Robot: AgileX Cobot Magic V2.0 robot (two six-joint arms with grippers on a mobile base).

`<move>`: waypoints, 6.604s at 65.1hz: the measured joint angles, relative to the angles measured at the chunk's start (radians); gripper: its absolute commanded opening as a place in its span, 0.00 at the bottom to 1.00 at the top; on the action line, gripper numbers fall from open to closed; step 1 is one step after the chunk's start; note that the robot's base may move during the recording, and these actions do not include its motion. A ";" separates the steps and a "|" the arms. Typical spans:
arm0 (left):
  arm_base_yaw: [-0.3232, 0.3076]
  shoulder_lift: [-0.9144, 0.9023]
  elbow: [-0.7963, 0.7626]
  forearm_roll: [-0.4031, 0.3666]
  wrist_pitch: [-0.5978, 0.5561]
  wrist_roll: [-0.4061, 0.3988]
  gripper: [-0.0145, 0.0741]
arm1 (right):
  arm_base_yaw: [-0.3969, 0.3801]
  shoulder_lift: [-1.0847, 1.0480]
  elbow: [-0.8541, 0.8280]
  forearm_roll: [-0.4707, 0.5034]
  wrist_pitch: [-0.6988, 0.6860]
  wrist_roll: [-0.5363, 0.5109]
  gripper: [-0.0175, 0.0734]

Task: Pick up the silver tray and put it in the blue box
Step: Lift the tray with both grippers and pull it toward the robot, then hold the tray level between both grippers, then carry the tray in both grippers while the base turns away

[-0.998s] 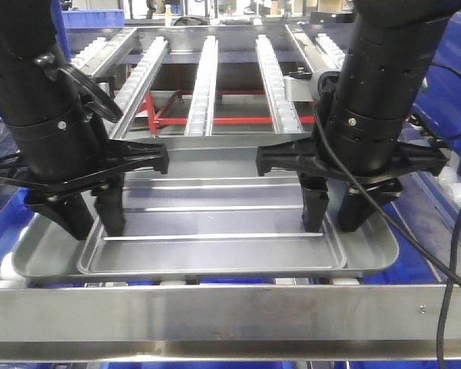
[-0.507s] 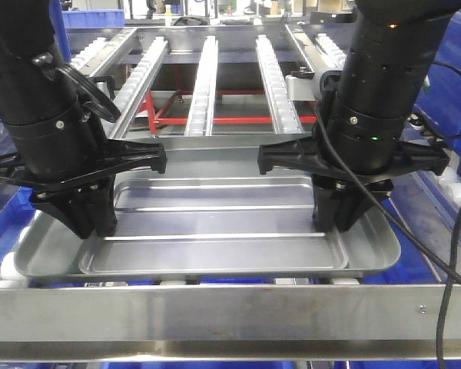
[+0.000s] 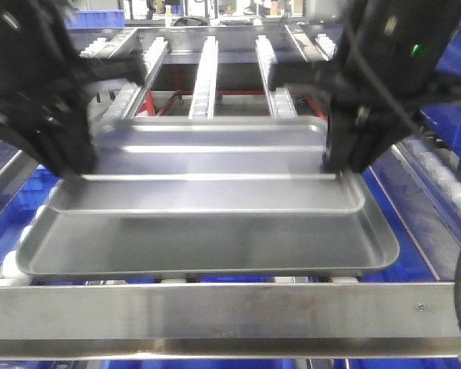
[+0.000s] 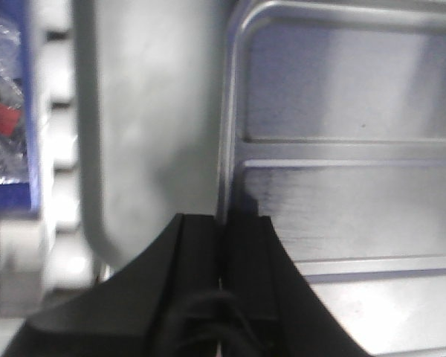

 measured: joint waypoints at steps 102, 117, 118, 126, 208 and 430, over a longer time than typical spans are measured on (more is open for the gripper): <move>-0.102 -0.214 0.202 0.023 0.002 -0.072 0.05 | 0.149 -0.138 0.169 -0.063 -0.012 0.165 0.26; -0.102 -0.214 0.202 0.022 0.002 -0.070 0.05 | 0.149 -0.138 0.169 -0.063 -0.012 0.165 0.26; -0.102 -0.214 0.202 0.022 0.002 -0.070 0.05 | 0.149 -0.138 0.169 -0.063 -0.012 0.165 0.26; -0.102 -0.214 0.202 0.022 0.002 -0.070 0.05 | 0.149 -0.138 0.169 -0.063 -0.012 0.165 0.26; -0.102 -0.218 0.202 0.024 0.001 -0.066 0.05 | 0.149 -0.138 0.169 -0.063 -0.014 0.165 0.26; -0.102 -0.218 0.202 0.015 -0.002 -0.064 0.05 | 0.149 -0.140 0.169 -0.063 -0.006 0.163 0.26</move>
